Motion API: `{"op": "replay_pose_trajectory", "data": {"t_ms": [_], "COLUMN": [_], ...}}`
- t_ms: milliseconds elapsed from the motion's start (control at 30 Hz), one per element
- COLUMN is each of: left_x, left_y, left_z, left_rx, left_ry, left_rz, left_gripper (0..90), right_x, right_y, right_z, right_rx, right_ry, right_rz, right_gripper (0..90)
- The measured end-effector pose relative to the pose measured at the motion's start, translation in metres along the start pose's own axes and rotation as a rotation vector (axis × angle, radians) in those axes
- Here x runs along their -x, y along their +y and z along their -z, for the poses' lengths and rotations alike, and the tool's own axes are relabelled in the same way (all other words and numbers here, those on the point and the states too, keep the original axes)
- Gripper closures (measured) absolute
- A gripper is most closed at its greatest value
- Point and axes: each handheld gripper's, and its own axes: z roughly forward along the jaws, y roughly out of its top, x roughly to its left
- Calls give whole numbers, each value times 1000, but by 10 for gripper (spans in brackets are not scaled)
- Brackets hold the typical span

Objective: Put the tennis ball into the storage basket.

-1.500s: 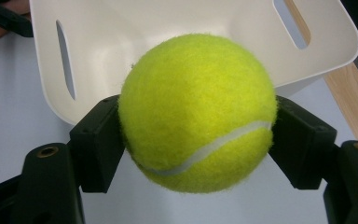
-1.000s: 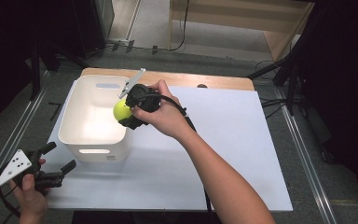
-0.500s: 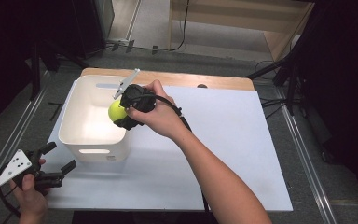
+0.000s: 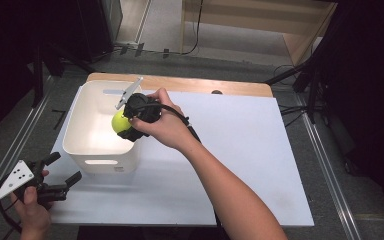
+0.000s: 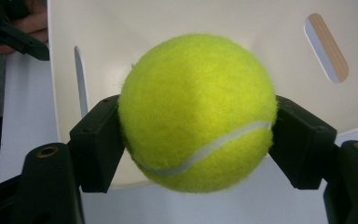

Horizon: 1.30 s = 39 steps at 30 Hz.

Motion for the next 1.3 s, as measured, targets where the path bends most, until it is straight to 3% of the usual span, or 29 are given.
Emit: {"op": "replay_pose_trajectory", "data": {"t_ms": [933, 1200, 1300], "left_x": [0, 0, 0], "left_y": [0, 0, 0], "left_z": [0, 0, -1], "left_rx": [2, 2, 4], "left_ry": [1, 1, 2], "left_rz": [2, 5, 7], "left_gripper": [0, 0, 0], "right_x": [-2, -3, -4], "right_y": [-6, -7, -8], "right_z": [-37, -44, -46], "right_rx": [-93, -124, -126], "right_ry": [4, 26, 54], "right_rz": [-2, 6, 14], "right_gripper": [244, 240, 236]}}
